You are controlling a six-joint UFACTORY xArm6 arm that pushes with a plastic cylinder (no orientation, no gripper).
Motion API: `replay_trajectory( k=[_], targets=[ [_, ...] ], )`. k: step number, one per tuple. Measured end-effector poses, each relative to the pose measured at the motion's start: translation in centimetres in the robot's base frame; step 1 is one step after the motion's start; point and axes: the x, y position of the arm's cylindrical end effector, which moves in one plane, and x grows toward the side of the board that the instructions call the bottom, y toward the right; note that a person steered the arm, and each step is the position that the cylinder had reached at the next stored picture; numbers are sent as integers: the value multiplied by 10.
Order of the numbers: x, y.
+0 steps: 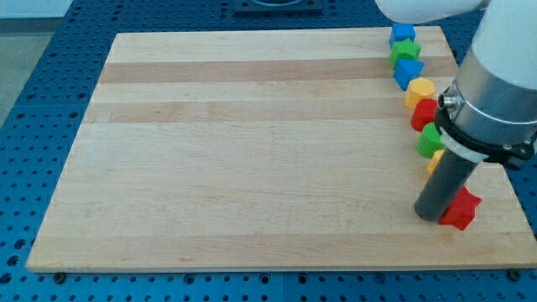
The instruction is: Move the red star towards the center
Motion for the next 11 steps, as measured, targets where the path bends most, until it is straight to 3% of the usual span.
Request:
replay_trajectory(
  k=[2, 4, 6, 7, 9, 11],
  targets=[
    [1, -13],
    [49, -15],
    [48, 86],
    [32, 94],
    [10, 15],
    [-20, 5]
  ],
)
